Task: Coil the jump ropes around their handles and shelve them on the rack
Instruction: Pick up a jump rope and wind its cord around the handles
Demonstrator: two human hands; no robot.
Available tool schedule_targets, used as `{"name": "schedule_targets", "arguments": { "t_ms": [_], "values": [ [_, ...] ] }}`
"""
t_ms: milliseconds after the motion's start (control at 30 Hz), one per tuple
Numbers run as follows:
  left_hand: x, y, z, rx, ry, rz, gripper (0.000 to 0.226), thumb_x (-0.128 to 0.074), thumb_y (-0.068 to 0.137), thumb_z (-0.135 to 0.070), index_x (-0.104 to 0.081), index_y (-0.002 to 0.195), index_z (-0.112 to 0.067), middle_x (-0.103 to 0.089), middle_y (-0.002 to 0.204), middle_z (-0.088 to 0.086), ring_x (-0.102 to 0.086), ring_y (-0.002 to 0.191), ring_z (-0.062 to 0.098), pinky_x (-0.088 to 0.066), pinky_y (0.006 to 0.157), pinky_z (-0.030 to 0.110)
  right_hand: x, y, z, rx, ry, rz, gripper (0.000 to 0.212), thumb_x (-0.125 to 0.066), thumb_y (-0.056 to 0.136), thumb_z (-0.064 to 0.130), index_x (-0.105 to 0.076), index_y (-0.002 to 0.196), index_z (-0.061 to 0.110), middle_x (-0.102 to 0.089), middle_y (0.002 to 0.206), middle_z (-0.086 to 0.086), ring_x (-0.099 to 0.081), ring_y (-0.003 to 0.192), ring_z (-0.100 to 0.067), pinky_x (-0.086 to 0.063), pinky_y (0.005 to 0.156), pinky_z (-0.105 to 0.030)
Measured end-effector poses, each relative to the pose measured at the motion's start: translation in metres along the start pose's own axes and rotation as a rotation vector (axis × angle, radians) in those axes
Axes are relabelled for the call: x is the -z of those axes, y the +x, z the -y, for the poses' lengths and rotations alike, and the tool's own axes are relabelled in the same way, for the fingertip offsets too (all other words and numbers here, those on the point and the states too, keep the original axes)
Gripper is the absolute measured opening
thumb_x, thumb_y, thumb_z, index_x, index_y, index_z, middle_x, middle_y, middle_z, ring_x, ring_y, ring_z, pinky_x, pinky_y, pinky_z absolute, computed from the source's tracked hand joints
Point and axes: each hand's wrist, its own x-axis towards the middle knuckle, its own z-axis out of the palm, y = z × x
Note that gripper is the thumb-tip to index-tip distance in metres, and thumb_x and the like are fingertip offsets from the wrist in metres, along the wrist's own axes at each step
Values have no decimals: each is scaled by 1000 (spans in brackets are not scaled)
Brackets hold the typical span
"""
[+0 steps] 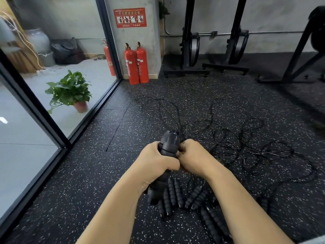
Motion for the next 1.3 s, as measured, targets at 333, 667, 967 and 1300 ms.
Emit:
{"name": "schedule_targets", "arguments": {
  "t_ms": [333, 667, 967, 1300],
  "values": [
    [13, 1, 1, -7, 64, -161, 26, -77, 64, -5, -54, 74, -12, -55, 57, -3, -49, 49, 13, -42, 49, 21, -4, -10, 12, 116, -243, -207, 38, -47, 94, 36, -53, 62, 16, -58, 61, 3, -55, 63, -21, -39, 55, -30],
    [18, -6, 2, -81, 1017, -457, 25, -61, 84, -30, -43, 96, -19, -44, 96, -3, -50, 72, 24, -35, 61, 31, 9, -25, 26, 465, -644, -717, 51, -59, 85, 32, -25, 51, 18, -29, 39, 7, -29, 36, -18, -7, 45, -16],
    [-1, -17, -1, -441, 1395, -187, 40, -61, 81, -25, -47, 119, -20, -47, 105, -3, -60, 85, 22, -28, 53, 30, 16, -18, 30, 661, -653, -805, 59, -63, 81, 46, -36, 36, 20, -23, 39, 7, -31, 39, -16, -18, 51, -19],
    [3, -30, -7, -697, 1247, 8, 25, -59, 82, -34, -42, 100, -27, -44, 96, -11, -58, 85, 17, -41, 63, 32, 21, -14, 11, 258, 396, -111, 63, -59, 90, 46, -36, 50, 4, -31, 49, -7, -26, 42, -16, -23, 43, -24]
  ]
}}
